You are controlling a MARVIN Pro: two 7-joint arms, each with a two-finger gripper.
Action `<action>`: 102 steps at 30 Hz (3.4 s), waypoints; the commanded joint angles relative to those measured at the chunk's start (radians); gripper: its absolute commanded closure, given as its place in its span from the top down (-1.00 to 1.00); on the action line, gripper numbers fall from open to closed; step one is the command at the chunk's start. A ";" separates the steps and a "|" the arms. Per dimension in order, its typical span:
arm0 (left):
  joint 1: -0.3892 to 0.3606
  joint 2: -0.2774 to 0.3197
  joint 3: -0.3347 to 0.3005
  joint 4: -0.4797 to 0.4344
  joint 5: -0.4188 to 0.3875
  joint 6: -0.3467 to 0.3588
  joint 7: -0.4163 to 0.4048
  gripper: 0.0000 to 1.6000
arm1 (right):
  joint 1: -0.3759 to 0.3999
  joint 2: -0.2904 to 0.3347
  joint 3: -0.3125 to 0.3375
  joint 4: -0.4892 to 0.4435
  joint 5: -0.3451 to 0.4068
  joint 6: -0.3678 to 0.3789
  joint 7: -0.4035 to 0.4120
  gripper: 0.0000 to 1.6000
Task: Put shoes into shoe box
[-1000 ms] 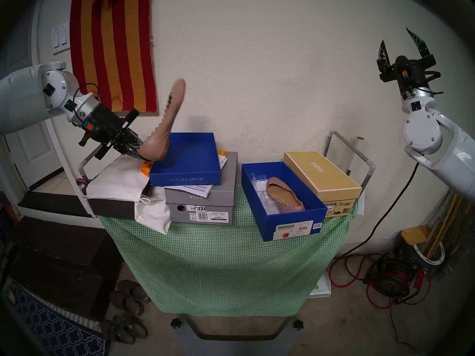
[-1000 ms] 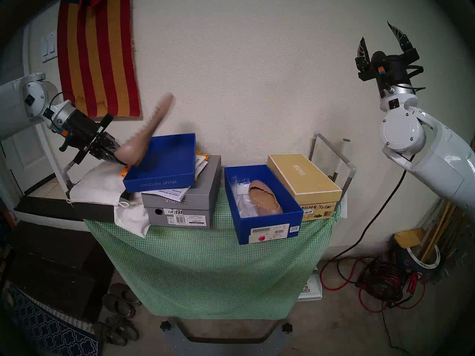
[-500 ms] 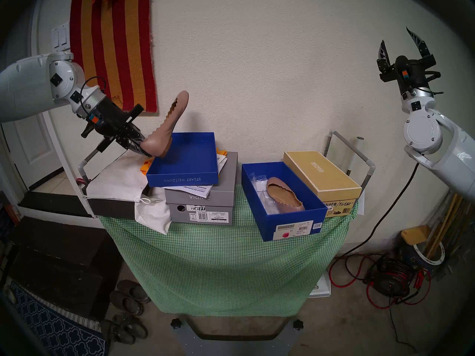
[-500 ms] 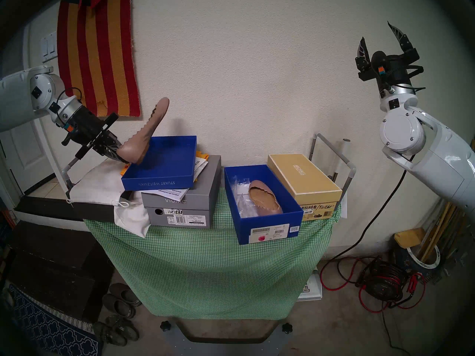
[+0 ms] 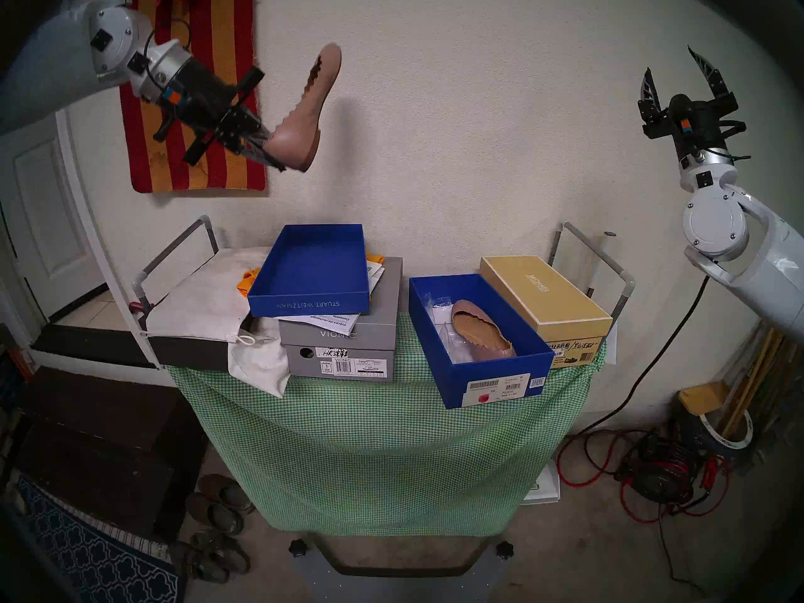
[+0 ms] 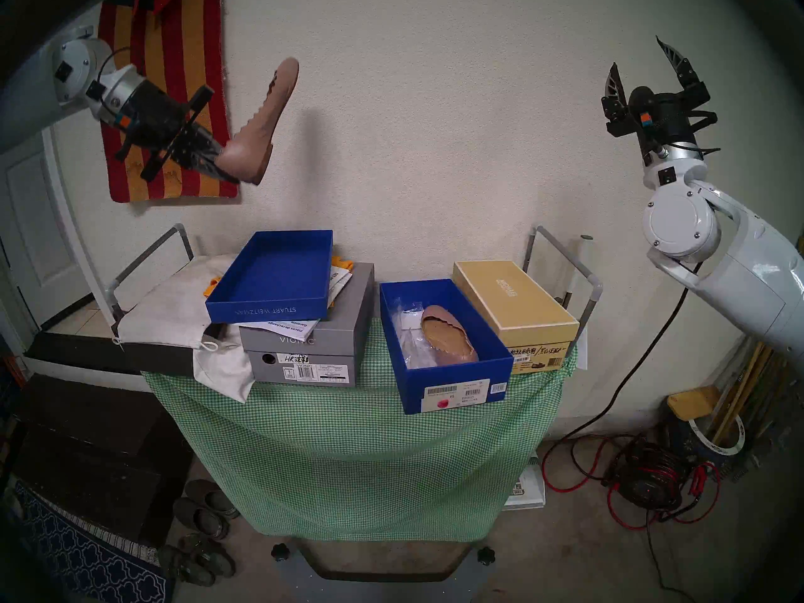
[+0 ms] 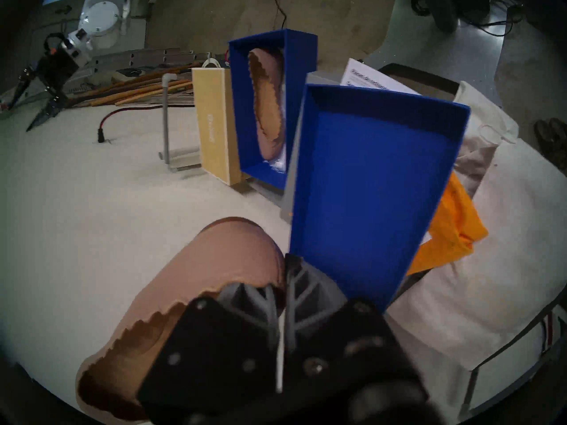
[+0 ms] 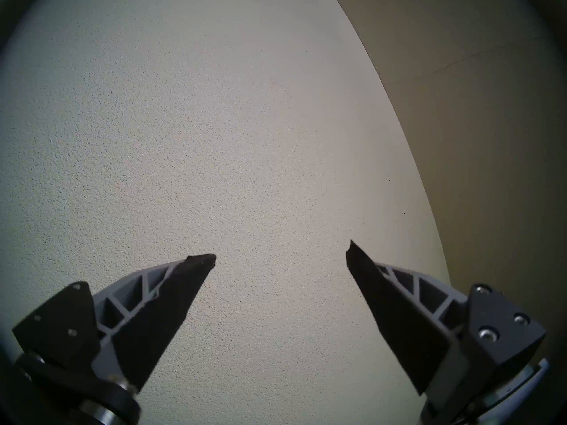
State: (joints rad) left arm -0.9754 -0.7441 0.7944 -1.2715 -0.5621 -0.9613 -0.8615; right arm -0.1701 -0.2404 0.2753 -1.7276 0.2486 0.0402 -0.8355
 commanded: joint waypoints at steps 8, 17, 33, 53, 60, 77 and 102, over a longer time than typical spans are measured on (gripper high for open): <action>0.047 -0.120 -0.117 -0.025 -0.232 0.001 0.038 -1.00 | 0.003 0.000 0.002 0.006 -0.002 -0.009 0.003 1.00; 0.142 -0.173 -0.169 -0.066 -0.440 0.001 0.113 -1.00 | 0.003 -0.001 0.002 0.009 -0.003 -0.015 0.003 1.00; 0.329 -0.287 -0.192 -0.139 -0.818 0.062 0.142 -1.00 | 0.004 -0.002 0.001 0.015 -0.007 -0.028 0.008 1.00; 0.338 -0.239 -0.164 -0.180 -1.057 0.305 -0.235 -1.00 | 0.005 -0.002 0.004 0.024 -0.019 -0.047 0.027 1.00; 0.328 -0.226 -0.166 -0.183 -1.076 0.353 -0.394 -1.00 | 0.004 -0.002 0.005 0.026 -0.020 -0.050 0.028 1.00; 0.432 -0.347 -0.157 0.034 -1.023 0.321 -0.468 -1.00 | 0.003 -0.003 0.006 0.027 -0.021 -0.052 0.028 1.00; 0.484 -0.435 -0.078 0.109 -0.881 0.196 -0.373 -1.00 | 0.002 -0.003 0.007 0.027 -0.021 -0.051 0.027 1.00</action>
State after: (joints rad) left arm -0.4977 -1.1566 0.7108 -1.1992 -1.4538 -0.7292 -1.1099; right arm -0.1678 -0.2442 0.2810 -1.6995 0.2252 -0.0138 -0.8064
